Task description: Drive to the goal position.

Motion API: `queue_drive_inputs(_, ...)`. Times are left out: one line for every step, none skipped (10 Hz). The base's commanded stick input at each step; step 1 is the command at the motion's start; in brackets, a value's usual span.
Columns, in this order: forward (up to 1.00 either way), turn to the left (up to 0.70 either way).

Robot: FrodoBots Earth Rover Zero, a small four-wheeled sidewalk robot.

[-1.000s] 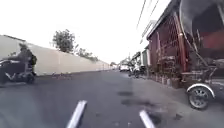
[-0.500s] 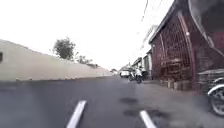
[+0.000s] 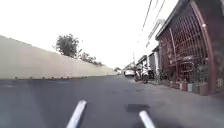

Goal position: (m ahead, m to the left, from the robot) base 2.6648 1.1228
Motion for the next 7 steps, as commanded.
queue_drive_inputs(1.0,0.0)
queue_drive_inputs(1.0,0.0)
queue_drive_inputs(1.0,0.0)
queue_drive_inputs(1.0,0.0)
queue_drive_inputs(1.0,0.0)
queue_drive_inputs(1.0,0.0)
queue_drive_inputs(1.0,0.0)
